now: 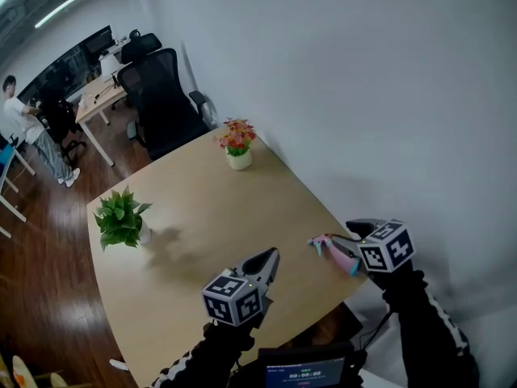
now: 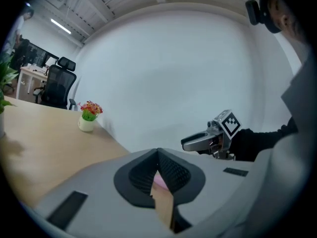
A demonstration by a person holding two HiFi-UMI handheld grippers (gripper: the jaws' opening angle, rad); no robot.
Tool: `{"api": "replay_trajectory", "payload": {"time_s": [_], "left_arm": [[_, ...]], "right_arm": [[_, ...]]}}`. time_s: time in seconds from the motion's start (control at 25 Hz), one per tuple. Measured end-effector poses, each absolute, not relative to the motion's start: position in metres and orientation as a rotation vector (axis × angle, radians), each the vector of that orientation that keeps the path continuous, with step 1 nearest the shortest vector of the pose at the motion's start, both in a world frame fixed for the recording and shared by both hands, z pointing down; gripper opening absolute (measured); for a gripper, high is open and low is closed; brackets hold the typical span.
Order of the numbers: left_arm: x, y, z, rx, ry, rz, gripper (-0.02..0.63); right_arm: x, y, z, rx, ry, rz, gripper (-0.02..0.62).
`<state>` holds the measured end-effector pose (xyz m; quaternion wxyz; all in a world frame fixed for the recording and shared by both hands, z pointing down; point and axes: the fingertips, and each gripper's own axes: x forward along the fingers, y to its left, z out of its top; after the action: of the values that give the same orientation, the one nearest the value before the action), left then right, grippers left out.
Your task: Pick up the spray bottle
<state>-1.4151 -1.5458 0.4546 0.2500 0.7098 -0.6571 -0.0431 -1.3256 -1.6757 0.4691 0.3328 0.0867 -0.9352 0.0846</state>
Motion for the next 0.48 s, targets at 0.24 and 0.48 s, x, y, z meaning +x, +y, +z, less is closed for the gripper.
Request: {"api": "replay_trajectory", "payload": {"time_s": [0.24, 0.48], "left_arm": [[-1.432, -1.588, 0.514, 1.737, -1.779, -0.002, 0.006], [-1.428, -1.62, 0.567, 1.689, -1.694, 0.036, 0.026]], "right_arm": [[-1.333, -1.715, 0.561, 0.132, -2.142, 0.251, 0.201], [-1.333, -1.742, 0.657, 0.061, -1.836, 0.314, 0.308]]}}
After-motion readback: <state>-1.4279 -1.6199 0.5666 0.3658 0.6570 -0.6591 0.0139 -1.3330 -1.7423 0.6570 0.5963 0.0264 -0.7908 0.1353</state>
